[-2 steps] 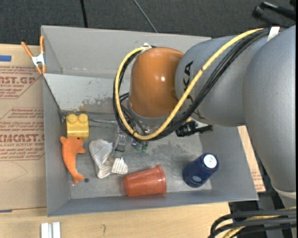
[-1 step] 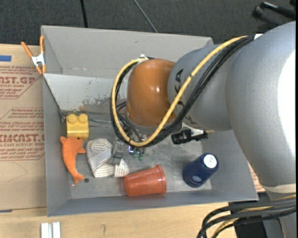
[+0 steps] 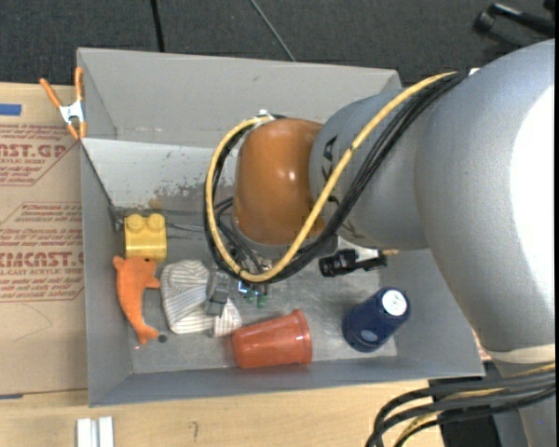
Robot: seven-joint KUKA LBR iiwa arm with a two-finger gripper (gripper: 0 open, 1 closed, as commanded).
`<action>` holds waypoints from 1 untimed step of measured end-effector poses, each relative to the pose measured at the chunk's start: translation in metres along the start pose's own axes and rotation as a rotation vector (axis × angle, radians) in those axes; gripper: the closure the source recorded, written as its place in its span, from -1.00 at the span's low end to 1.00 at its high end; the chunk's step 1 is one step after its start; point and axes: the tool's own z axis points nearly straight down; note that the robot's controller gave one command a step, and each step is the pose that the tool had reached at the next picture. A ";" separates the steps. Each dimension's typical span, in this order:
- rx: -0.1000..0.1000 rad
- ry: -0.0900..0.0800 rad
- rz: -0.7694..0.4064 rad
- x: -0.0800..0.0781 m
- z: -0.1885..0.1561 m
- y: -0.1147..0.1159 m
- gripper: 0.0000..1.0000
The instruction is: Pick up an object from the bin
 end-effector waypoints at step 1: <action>-0.002 -0.002 0.000 0.028 0.003 0.015 1.00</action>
Offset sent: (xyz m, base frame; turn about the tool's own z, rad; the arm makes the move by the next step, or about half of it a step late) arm -0.0215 0.0297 0.0275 -0.0119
